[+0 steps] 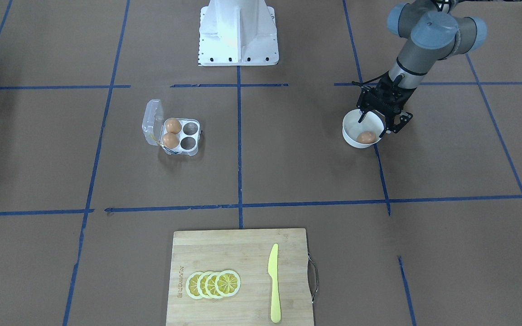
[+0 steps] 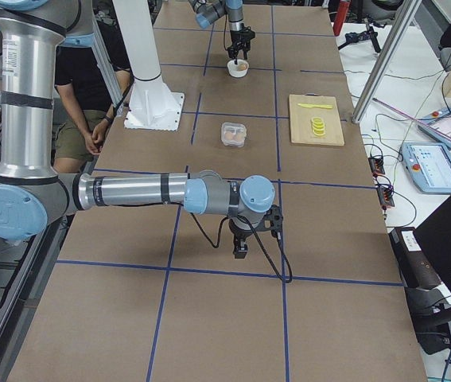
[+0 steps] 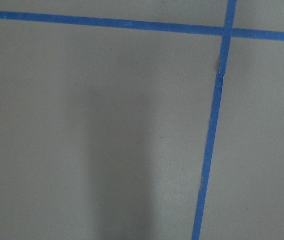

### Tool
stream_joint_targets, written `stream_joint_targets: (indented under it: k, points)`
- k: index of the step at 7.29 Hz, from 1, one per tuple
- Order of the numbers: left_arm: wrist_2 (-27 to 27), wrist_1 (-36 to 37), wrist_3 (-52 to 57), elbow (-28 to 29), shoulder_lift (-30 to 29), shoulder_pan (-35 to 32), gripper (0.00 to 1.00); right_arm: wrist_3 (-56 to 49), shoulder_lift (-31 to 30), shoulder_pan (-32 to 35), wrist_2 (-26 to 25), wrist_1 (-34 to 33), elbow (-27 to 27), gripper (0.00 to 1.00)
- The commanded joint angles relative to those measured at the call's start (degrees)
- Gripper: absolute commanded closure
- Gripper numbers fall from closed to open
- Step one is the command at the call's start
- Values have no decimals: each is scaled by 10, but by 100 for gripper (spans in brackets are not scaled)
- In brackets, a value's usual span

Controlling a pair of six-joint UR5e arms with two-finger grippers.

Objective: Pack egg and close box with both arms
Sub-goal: 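Move the left gripper down over the brown egg in the white bowl, then close the left gripper on the brown egg inside the bowl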

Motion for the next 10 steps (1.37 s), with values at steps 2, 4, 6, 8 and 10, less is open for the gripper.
stream_joint_targets:
  k: [2,4,6,8,10]
  points:
    - [33,50,25,-1,-19,19,33,0,0,0,0,0,-3,0]
    - [33,67,55,-4,-24,16,34,0,0,-1,1,0,-3,0]
    - [33,68,55,15,-42,21,34,0,0,-1,-1,0,-5,0]
    - [33,68,56,17,-45,21,36,0,0,-1,0,-1,-5,0]
    - [34,67,56,27,-46,21,37,0,-1,-1,1,0,-5,0]
